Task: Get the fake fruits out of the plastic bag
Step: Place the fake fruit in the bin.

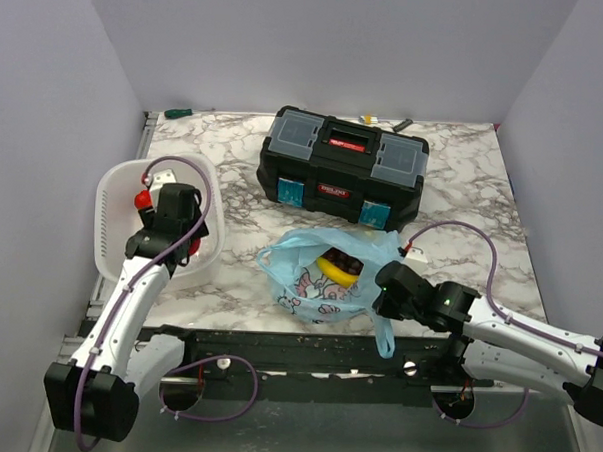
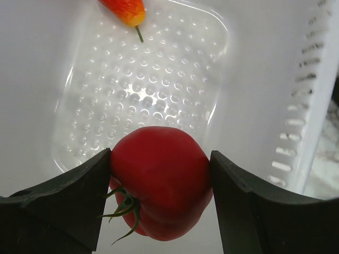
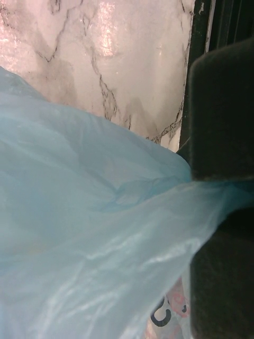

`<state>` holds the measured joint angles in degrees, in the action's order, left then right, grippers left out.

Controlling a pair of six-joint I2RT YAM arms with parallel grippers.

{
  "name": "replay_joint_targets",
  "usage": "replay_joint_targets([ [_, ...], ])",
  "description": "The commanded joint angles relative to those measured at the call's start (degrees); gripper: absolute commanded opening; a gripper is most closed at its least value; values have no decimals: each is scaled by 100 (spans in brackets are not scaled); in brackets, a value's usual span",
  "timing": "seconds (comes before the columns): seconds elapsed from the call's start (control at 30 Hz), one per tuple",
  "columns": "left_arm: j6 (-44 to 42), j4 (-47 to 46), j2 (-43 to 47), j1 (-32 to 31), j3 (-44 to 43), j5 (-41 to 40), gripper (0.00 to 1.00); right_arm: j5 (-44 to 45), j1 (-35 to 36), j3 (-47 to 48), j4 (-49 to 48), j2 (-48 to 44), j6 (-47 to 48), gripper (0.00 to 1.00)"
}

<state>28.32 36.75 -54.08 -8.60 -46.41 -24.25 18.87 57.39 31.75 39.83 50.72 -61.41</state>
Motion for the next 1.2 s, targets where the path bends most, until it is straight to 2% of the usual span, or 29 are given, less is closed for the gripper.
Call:
replay_joint_targets([
  [0.0,1366,67,-297,636,-282,504,35,233,36,56,117,2,82,1],
  [0.2,2251,476,-960,1044,-533,176,34,256,38,188,83,161,166,1],
  [0.4,2944,285,-1551,1495,-123,831,32,222,38,101,-48,114,120,1],
  [0.53,2944,-32,-1953,1572,30,909,28,222,39,110,-22,65,128,1],
  [0.73,3030,-98,-2194,1571,180,954,29,247,40,79,1,-2,127,1],
  [0.83,3013,-90,-2147,1568,219,966,39,210,38,63,-19,15,103,1],
  [0.97,3057,-43,-1941,1572,289,1002,72,187,37,40,-89,42,103,1],
  [1.03,3008,-12,-1746,1579,291,1096,85,156,37,61,-82,67,107,1],
  [1.13,2901,-2,-1289,1575,308,1170,98,158,37,100,-63,76,118,1],
  [1.17,2830,-14,-1131,1572,300,1210,99,167,39,108,-63,78,126,1],
])
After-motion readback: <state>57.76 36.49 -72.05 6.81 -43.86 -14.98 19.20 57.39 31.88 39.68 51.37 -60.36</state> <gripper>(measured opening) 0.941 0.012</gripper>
